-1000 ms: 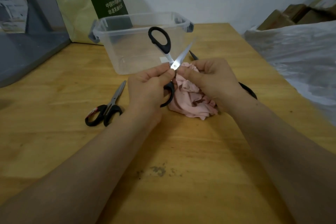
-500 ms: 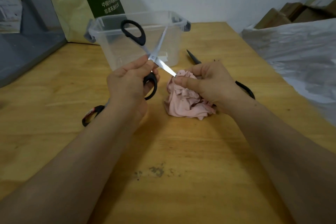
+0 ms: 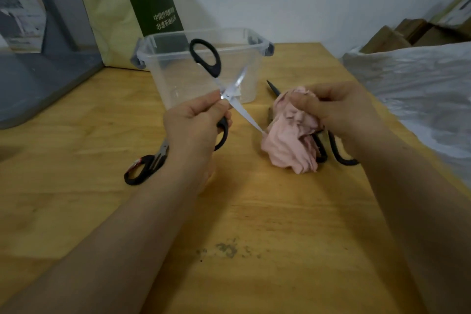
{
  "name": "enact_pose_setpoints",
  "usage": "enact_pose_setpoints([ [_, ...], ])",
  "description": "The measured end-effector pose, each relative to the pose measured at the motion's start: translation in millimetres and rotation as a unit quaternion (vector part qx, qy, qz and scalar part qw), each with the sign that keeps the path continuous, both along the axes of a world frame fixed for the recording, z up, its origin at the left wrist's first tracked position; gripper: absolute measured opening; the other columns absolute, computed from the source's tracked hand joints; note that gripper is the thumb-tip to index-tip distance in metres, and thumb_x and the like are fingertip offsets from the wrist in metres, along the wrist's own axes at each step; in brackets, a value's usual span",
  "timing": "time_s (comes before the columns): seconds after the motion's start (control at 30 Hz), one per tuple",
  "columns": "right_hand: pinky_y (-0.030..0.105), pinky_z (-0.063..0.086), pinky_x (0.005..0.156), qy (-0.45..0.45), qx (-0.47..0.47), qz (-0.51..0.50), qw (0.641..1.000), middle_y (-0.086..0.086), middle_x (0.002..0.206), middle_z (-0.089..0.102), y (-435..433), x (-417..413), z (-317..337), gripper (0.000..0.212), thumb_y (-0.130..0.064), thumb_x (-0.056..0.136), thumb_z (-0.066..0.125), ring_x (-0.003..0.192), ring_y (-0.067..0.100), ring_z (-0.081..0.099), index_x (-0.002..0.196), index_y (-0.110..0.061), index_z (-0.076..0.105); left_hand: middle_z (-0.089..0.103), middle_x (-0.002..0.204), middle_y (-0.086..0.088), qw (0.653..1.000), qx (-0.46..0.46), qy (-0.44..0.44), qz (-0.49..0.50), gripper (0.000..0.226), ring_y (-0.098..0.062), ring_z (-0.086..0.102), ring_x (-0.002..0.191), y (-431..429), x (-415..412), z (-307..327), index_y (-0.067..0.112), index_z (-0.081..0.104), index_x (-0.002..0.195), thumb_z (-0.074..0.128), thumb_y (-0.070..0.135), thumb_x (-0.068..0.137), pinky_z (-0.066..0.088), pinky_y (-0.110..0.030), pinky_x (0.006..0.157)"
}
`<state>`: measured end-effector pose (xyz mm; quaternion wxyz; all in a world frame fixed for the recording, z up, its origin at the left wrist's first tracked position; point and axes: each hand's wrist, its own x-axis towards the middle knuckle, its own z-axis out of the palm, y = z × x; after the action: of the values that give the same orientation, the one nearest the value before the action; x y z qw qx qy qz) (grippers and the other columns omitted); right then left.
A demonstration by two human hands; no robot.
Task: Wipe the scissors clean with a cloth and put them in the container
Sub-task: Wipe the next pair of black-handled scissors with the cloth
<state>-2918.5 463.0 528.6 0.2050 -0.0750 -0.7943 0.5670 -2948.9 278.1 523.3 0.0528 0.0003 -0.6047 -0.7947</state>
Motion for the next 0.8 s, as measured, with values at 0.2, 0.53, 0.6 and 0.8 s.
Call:
enact_pose_setpoints([
  [0.2,0.039,0.057,0.073,0.114,0.083,-0.072,0.987,0.003,0.079,0.073,-8.6,1.5,0.8,0.014,-0.018,0.089,0.061,0.077,0.018,0.069,0.085,-0.016,0.074,0.064,0.066,-0.01,0.996,-0.055,0.015,-0.07,0.015,-0.016,0.058,0.057,13.2,8.5,-7.8,0.011,0.071,0.08,0.066,-0.003,0.082,0.055,-0.025,0.063],
  [0.53,0.042,0.057,0.084,-0.091,-0.427,0.148,0.887,0.02,0.109,0.067,-28.0,-1.1,0.0,0.03,-0.004,0.081,0.06,0.093,0.029,0.065,0.11,0.005,0.063,0.072,0.068,0.005,0.997,-0.031,0.032,-0.069,0.025,-0.009,0.069,0.068,15.4,12.0,-8.0,0.023,0.07,0.07,0.067,0.001,0.081,0.055,-0.02,0.059],
  [0.6,0.039,0.055,0.083,-0.091,-0.407,0.186,0.89,0.018,0.102,0.067,-29.7,0.3,-2.1,0.034,-0.003,0.076,0.063,0.09,0.027,0.063,0.11,0.005,0.063,0.073,0.071,0.004,0.996,-0.03,0.038,-0.075,0.026,-0.012,0.07,0.073,16.1,12.2,-9.3,0.024,0.07,0.07,0.067,0.001,0.081,0.057,-0.022,0.063],
  [0.8,0.03,0.057,0.075,-0.083,-0.385,0.194,0.899,0.012,0.093,0.068,-37.8,-3.6,-9.1,0.045,-0.002,0.074,0.065,0.078,0.018,0.065,0.118,0.002,0.059,0.073,0.074,0.007,0.993,-0.045,0.051,-0.101,0.024,-0.012,0.071,0.081,19.0,12.1,-14.1,0.023,0.07,0.078,0.066,0.0,0.082,0.058,-0.022,0.071],
])
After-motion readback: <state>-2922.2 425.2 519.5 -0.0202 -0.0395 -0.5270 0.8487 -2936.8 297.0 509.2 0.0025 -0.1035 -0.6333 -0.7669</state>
